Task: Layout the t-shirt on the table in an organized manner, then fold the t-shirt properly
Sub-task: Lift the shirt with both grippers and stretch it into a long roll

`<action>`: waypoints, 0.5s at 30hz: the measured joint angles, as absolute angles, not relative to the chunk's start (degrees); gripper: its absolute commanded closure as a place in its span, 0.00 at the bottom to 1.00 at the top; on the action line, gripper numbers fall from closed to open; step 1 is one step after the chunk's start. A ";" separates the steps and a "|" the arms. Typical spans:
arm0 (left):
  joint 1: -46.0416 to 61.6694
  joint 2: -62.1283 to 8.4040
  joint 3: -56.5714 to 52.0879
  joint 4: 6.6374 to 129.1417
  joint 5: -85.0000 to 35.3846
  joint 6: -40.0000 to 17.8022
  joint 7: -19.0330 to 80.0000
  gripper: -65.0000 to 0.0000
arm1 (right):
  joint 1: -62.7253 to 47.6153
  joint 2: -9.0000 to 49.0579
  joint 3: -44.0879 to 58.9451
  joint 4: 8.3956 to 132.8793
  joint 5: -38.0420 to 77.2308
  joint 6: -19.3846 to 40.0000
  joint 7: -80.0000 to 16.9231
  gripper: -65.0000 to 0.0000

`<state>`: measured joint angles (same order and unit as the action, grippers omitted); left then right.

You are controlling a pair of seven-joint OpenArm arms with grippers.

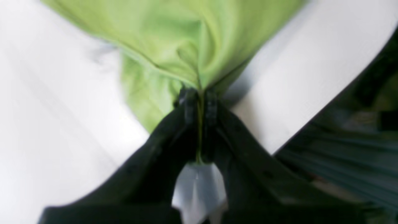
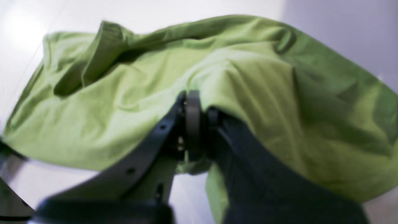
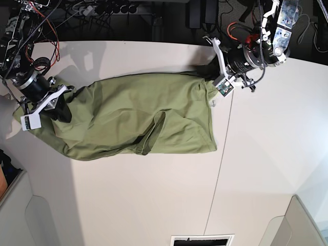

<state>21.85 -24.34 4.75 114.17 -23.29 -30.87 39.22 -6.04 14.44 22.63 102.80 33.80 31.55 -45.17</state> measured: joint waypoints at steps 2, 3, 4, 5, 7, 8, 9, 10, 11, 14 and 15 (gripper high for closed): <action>22.44 -25.45 1.72 120.90 -25.23 -31.03 39.07 1.00 | -6.37 14.41 23.27 103.22 34.79 31.55 -45.32 1.00; 22.92 -25.93 -0.05 124.49 -26.04 -31.11 39.00 1.00 | -6.70 14.31 24.03 103.79 35.99 31.59 -45.32 1.00; 23.46 -26.57 -1.98 127.96 -27.07 -31.09 38.74 1.00 | -7.01 14.24 24.95 104.57 37.34 31.59 -45.34 1.00; 24.16 -27.33 -4.08 130.91 -27.92 -31.29 38.44 1.00 | -7.14 14.28 25.89 105.41 38.26 31.66 -45.54 1.00; 24.97 -28.32 -7.84 134.02 -30.48 -31.53 38.52 1.00 | -6.87 14.48 27.75 106.87 38.06 31.66 -45.08 1.00; 24.56 -28.38 -9.32 133.97 -31.14 -31.57 38.52 1.00 | -6.48 14.52 28.40 107.18 38.33 31.66 -44.40 1.00; 23.68 -28.38 -10.33 133.71 -31.42 -31.62 38.81 1.00 | -5.91 14.63 28.84 107.24 38.28 31.70 -43.75 1.00; 22.50 -28.40 -10.96 133.12 -31.66 -31.70 38.61 1.00 | -5.02 14.66 28.95 107.24 37.65 31.70 -43.77 1.00; 20.88 -28.40 -11.07 131.90 -31.68 -31.99 37.98 1.00 | -3.92 14.74 28.97 107.22 35.86 31.83 -43.66 1.00; 15.88 -28.25 -10.68 125.95 -32.16 -32.32 36.25 1.00 | 0.12 14.63 28.47 105.21 33.30 32.21 -42.46 1.00; 14.20 -28.27 -10.02 122.96 -32.12 -32.36 35.57 1.00 | 1.72 14.79 28.10 103.85 32.32 32.08 -42.39 1.00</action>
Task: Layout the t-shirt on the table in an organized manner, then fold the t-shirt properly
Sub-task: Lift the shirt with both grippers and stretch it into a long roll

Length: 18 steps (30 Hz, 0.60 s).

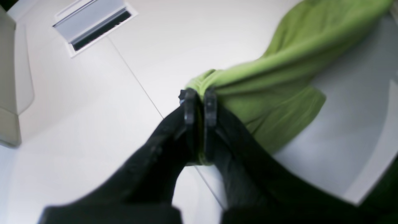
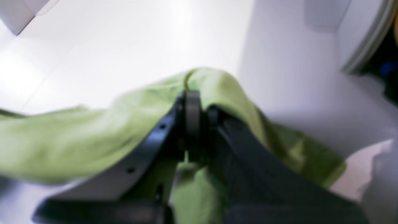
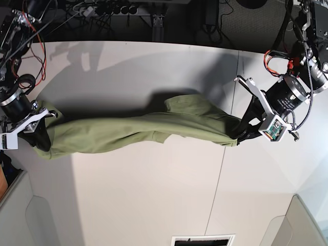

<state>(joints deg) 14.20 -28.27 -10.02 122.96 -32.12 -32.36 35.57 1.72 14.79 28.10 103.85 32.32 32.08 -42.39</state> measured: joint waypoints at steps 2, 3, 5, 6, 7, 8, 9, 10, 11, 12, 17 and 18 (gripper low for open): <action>10.24 -28.27 -7.75 115.39 -31.79 -34.63 35.48 1.00 | 5.13 14.92 26.98 99.90 30.50 31.90 -42.28 1.00; 8.19 -28.27 -6.24 111.18 -31.66 -35.73 35.51 0.96 | 6.90 14.98 25.98 97.49 29.56 32.01 -42.28 1.00; 4.86 -28.25 -3.18 103.74 -31.24 -37.41 36.16 0.77 | 9.67 14.85 23.79 92.64 29.04 31.88 -42.17 0.90; 3.77 -28.25 -1.67 100.75 -31.14 -38.26 36.36 0.68 | 10.55 14.76 22.68 90.45 29.12 31.62 -42.22 0.74; 3.07 -28.27 -0.16 98.59 -31.11 -38.63 36.40 0.60 | 11.05 14.70 21.71 88.66 28.99 31.42 -42.41 0.59; 2.81 -28.27 1.28 97.19 -31.29 -38.63 36.34 0.56 | 11.11 14.72 20.86 87.48 28.84 31.24 -42.41 0.49; 2.83 -28.25 2.33 96.60 -31.44 -38.63 36.36 0.55 | 10.90 14.59 20.25 86.87 28.86 31.22 -42.41 0.43; 2.96 -28.23 3.20 96.55 -31.55 -38.63 36.38 0.55 | 10.41 14.57 19.86 86.61 28.82 31.27 -42.41 0.43; 3.05 -28.16 3.70 96.57 -32.03 -38.65 36.75 0.55 | 9.91 14.57 19.62 86.61 28.88 31.29 -42.48 0.43; 3.01 -27.97 3.70 96.64 -33.28 -38.65 38.19 0.55 | 9.45 14.55 19.62 86.59 28.93 31.27 -42.48 0.43; 3.86 -28.12 0.54 103.48 -40.29 -38.63 40.88 0.55 | 9.08 14.37 19.99 86.56 28.84 31.27 -42.48 0.43; 4.34 -27.90 -0.32 106.04 -40.97 -38.63 40.66 0.55 | 9.04 14.28 20.34 86.56 29.02 31.27 -42.50 0.43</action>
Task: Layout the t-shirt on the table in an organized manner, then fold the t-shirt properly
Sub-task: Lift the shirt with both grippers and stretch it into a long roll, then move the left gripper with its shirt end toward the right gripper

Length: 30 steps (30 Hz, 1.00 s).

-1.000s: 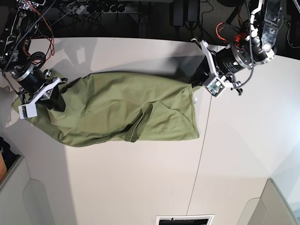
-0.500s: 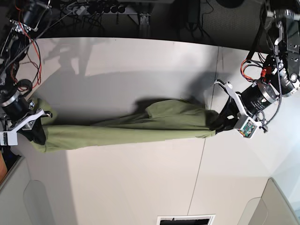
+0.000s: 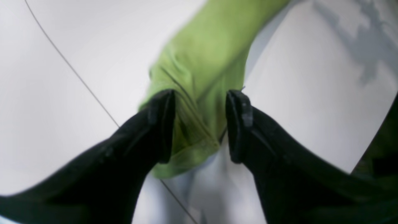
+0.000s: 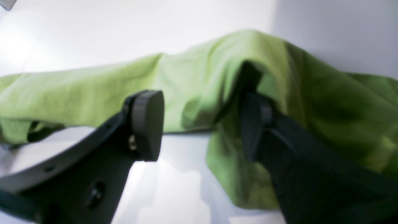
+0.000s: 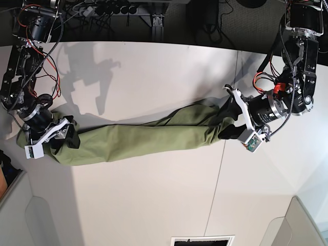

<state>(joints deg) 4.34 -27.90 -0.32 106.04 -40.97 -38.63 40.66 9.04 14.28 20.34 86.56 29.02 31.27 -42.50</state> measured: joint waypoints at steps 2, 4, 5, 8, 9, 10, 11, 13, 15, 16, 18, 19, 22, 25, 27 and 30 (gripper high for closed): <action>5.87 -26.96 -0.43 110.93 -41.36 -38.79 40.60 0.55 | 8.51 14.31 21.63 86.56 28.62 31.27 -42.52 0.43; 7.73 -25.15 0.05 114.58 -41.45 -39.07 40.75 0.55 | 7.86 14.44 22.94 86.56 27.99 31.07 -42.68 0.43; 8.51 -24.12 0.12 115.63 -41.34 -39.11 40.69 0.55 | 7.57 14.46 23.46 86.56 27.97 31.09 -42.72 0.43; 8.71 -22.00 0.08 115.94 -39.53 -39.22 40.71 0.55 | 7.49 14.46 24.82 86.56 26.48 30.44 -42.78 0.43; 8.67 -21.34 0.03 115.55 -38.48 -39.18 40.69 0.55 | 7.49 14.44 25.36 86.56 25.74 30.39 -42.76 0.43; 8.54 -20.88 0.03 114.89 -36.18 -39.09 40.32 0.55 | 7.53 14.41 25.91 86.56 25.41 30.39 -42.83 0.43; 8.40 -20.64 0.03 114.02 -33.95 -38.30 39.81 0.54 | 7.60 14.28 26.44 86.56 25.45 30.41 -42.87 0.43; 8.19 -20.69 -0.03 112.14 -33.17 -36.34 39.57 0.51 | 7.60 14.33 27.75 86.56 25.43 30.41 -42.87 0.43; 7.55 -20.64 0.01 110.50 -34.70 -36.25 40.29 0.49 | 7.60 14.66 28.51 86.56 24.99 30.20 -42.74 0.43; 7.62 -20.69 0.43 110.15 -36.40 -36.62 40.91 0.49 | 7.60 14.79 28.62 86.56 25.02 30.20 -42.65 0.43; 8.60 -20.91 2.68 110.08 -35.51 -38.94 41.45 0.49 | 7.62 14.55 28.49 86.56 25.02 30.20 -42.68 0.43; 9.43 -20.97 4.60 110.08 -34.06 -38.98 41.39 0.49 | 7.60 14.31 28.40 86.56 25.02 30.20 -42.70 0.43; 11.64 -20.69 11.94 110.02 -25.10 -37.89 38.48 0.49 | 7.60 13.98 28.23 86.52 25.04 29.98 -42.70 0.43; 11.33 -20.51 18.59 109.19 -15.25 -27.97 32.60 0.49 | 7.60 14.28 28.27 86.48 25.02 29.95 -42.70 0.43; 9.50 -20.51 21.10 107.77 -10.28 -20.99 29.91 0.49 | 7.62 14.28 28.36 86.39 25.02 29.76 -42.68 0.43; 6.07 -19.51 22.37 103.48 -5.89 -15.59 30.04 0.49 | 7.62 14.24 28.34 86.35 25.17 29.61 -42.72 0.43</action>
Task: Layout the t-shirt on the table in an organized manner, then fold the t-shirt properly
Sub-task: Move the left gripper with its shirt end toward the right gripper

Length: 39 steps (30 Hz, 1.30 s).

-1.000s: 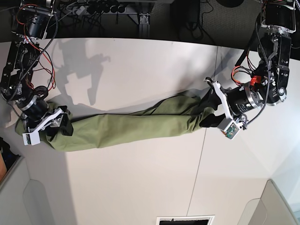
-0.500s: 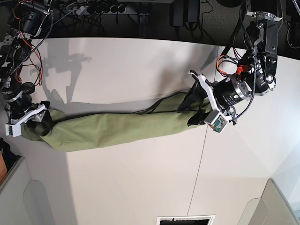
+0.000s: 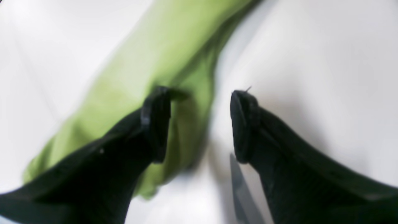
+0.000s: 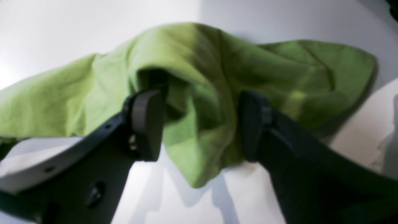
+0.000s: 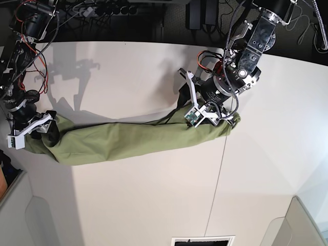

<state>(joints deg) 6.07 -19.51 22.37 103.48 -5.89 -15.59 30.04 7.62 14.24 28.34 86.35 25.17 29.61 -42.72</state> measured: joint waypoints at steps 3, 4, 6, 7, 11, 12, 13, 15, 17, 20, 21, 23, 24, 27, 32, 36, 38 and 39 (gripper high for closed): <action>2.98 -17.56 22.33 97.95 -4.69 -14.55 30.81 0.49 | 7.62 14.24 28.32 86.35 25.26 29.61 -42.72 0.43; 2.11 -16.99 22.33 96.75 -4.82 -14.63 31.03 0.49 | 7.62 14.26 28.32 86.35 25.04 29.56 -42.70 0.43; 1.50 -15.86 22.33 95.92 -4.73 -14.52 31.46 0.49 | 7.53 14.26 28.34 86.35 25.02 29.56 -42.68 0.43; 1.58 -15.51 22.35 95.94 -5.02 -14.57 31.53 0.49 | 7.46 14.26 28.34 86.35 25.04 29.56 -42.70 0.43; 2.04 -15.20 22.44 95.92 -4.97 -15.22 32.49 0.49 | 7.11 14.26 28.32 86.35 24.99 29.56 -42.72 0.43; 2.02 -15.20 22.44 95.92 -4.99 -15.25 32.53 0.49 | 7.14 14.26 28.32 86.35 24.99 29.56 -42.70 0.43; 2.02 -15.09 22.44 95.92 -4.97 -15.25 32.53 0.49 | 7.14 14.26 28.32 86.35 25.02 29.56 -42.65 0.43; 2.04 -15.07 22.48 95.92 -4.97 -15.25 32.53 0.49 | 7.16 14.24 28.32 86.35 25.02 29.56 -42.44 0.43; 2.02 -15.09 22.98 95.92 -4.97 -15.25 32.53 0.50 | 7.14 14.26 28.32 86.35 25.02 29.56 -42.46 0.43; 2.04 -15.07 23.31 95.92 -4.97 -15.25 32.58 0.60 | 7.01 14.26 28.32 85.95 24.99 29.56 -42.37 0.43; 2.02 -15.07 23.31 95.92 -4.95 -15.25 32.88 0.67 | 7.01 14.26 28.32 85.25 24.16 29.61 -41.98 0.43; 2.00 -15.09 23.31 95.92 -4.93 -15.25 33.76 0.76 | 7.01 14.26 28.32 82.89 22.06 29.36 -41.10 0.43; 2.00 -15.09 23.29 95.92 -4.95 -15.25 34.09 0.79 | 6.98 14.28 28.32 81.52 21.43 28.80 -40.86 0.43; 2.00 -15.09 23.29 95.96 -4.82 -17.19 35.38 0.89 | 6.81 14.46 28.32 77.95 20.58 28.08 -39.27 0.43; 2.74 -17.93 23.35 101.10 -6.20 -20.75 37.28 0.91 | 6.66 14.59 28.32 77.01 19.49 28.08 -38.96 0.43; 5.52 -22.37 23.35 108.75 -9.39 -25.54 37.10 0.91 | 6.68 14.59 28.32 77.01 18.72 28.08 -38.30 0.43; 6.42 -25.45 23.51 112.14 -12.27 -29.26 37.34 0.91 | 6.68 14.59 28.32 76.53 17.91 28.08 -37.65 0.43; 6.66 -26.94 23.53 113.58 -13.91 -31.14 37.26 0.91 | 6.68 14.61 28.32 76.18 17.91 28.08 -37.23 0.43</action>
<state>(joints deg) 6.66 -26.94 23.53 113.58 -13.91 -31.14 37.26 6.68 14.61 28.32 76.18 17.91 28.08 -37.23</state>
